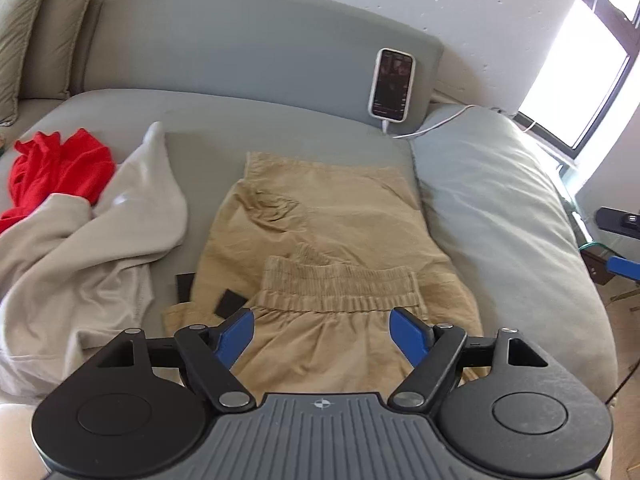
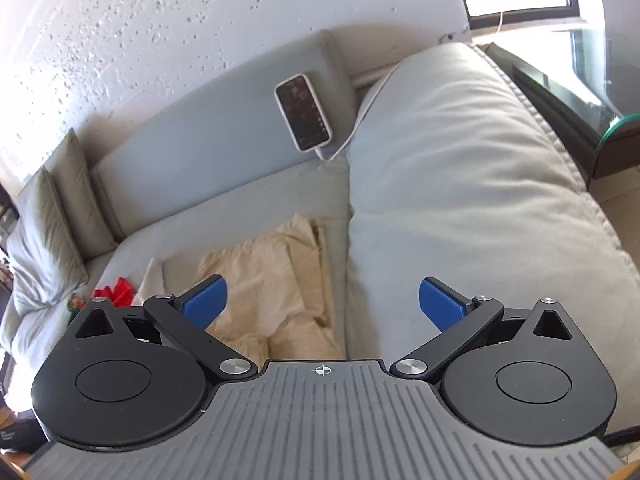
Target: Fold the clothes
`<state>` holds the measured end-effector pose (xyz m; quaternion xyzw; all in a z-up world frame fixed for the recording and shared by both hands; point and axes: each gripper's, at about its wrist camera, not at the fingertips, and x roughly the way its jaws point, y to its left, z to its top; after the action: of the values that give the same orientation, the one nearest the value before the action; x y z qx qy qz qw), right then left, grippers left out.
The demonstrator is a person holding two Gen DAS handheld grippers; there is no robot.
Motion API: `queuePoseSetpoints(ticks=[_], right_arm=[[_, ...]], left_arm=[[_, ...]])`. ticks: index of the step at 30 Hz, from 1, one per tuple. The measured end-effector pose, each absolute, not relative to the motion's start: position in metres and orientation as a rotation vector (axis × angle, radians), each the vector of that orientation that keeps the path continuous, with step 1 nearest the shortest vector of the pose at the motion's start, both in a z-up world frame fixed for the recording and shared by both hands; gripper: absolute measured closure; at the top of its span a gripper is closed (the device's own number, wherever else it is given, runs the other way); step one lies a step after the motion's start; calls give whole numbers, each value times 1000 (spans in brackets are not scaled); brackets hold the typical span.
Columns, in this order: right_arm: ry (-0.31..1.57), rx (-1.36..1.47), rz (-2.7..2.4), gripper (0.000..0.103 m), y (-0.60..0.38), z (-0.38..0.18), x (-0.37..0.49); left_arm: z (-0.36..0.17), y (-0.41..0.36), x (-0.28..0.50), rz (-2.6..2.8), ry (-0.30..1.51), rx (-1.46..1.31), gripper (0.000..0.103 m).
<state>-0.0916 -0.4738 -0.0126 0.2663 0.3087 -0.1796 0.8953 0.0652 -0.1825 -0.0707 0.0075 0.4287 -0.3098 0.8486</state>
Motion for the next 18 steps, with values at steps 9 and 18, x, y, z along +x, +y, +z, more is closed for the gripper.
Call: queuePoseSetpoints(ticks=[9,18], right_arm=[[822,479,-250,11,-514,-80,-7],[782,720,-92,16,-557,-135,77]], left_arm=[[-108,-237,74,-735,864,20,71],[-143,-285,111,-756,957,137,83]])
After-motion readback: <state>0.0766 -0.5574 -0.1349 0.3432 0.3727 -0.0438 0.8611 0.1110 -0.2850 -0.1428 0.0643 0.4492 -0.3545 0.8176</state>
